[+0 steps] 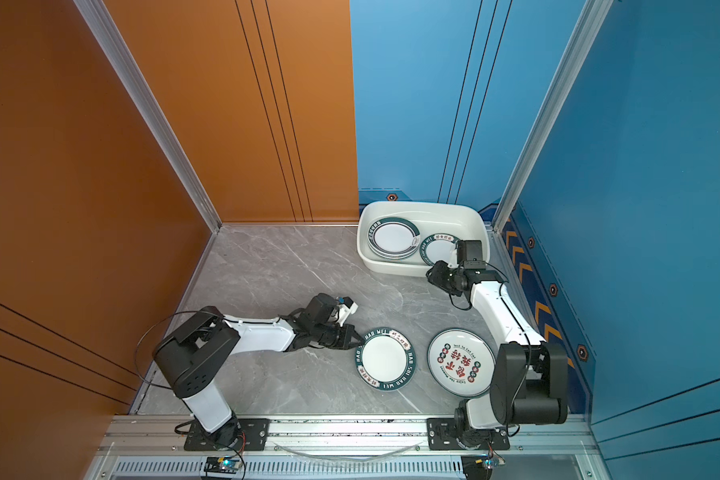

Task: Place the plates into the plastic bin on the countertop
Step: 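Push the 'HAO SHI HAO WEI' plate with the left gripper toward the right gripper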

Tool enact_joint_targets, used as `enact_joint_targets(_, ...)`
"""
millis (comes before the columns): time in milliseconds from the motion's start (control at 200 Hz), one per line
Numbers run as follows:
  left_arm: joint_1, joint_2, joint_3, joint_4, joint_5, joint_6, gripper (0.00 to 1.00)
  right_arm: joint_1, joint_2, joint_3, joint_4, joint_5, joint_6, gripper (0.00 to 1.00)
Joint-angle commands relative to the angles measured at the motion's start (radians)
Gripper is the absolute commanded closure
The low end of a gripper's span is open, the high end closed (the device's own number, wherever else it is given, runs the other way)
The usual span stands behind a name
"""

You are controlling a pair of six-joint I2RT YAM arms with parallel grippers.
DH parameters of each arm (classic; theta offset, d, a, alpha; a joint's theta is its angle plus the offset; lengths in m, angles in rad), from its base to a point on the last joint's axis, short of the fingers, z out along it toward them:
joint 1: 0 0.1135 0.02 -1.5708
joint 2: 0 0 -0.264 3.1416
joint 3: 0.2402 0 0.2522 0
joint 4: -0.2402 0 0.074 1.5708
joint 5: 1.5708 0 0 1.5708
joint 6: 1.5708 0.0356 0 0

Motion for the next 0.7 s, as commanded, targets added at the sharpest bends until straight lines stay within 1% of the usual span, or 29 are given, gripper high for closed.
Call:
enact_joint_targets(0, 0.059, -0.052, -0.059, -0.024, 0.019, 0.031, 1.00, 0.012, -0.021, -0.031, 0.059, -0.102, -0.033, 0.53)
enact_joint_targets(135, 0.149, -0.123, -0.134, 0.063, 0.082, -0.016, 1.00, 0.037, -0.007, -0.070, 0.153, -0.246, -0.016, 0.51)
enact_joint_targets(245, 0.232, -0.188, -0.189, 0.155, 0.146, -0.086, 1.00, 0.063, 0.016, -0.108, 0.235, -0.340, 0.017, 0.48)
enact_joint_targets(370, 0.307, -0.279, -0.212, 0.163, 0.175, -0.117, 1.00, 0.107, 0.051, -0.148, 0.336, -0.434, 0.051, 0.43)
enact_joint_targets(451, 0.351, -0.329, -0.207, 0.133, 0.188, -0.122, 1.00, 0.144, 0.081, -0.174, 0.403, -0.479, 0.069, 0.38)
enact_joint_targets(586, 0.404, -0.384, -0.170, 0.002, 0.186, -0.064, 1.00, 0.201, 0.136, -0.200, 0.494, -0.511, 0.101, 0.37)
enact_joint_targets(696, 0.429, -0.400, -0.147, -0.039, 0.199, -0.043, 1.00, 0.238, 0.163, -0.221, 0.593, -0.538, 0.148, 0.37)
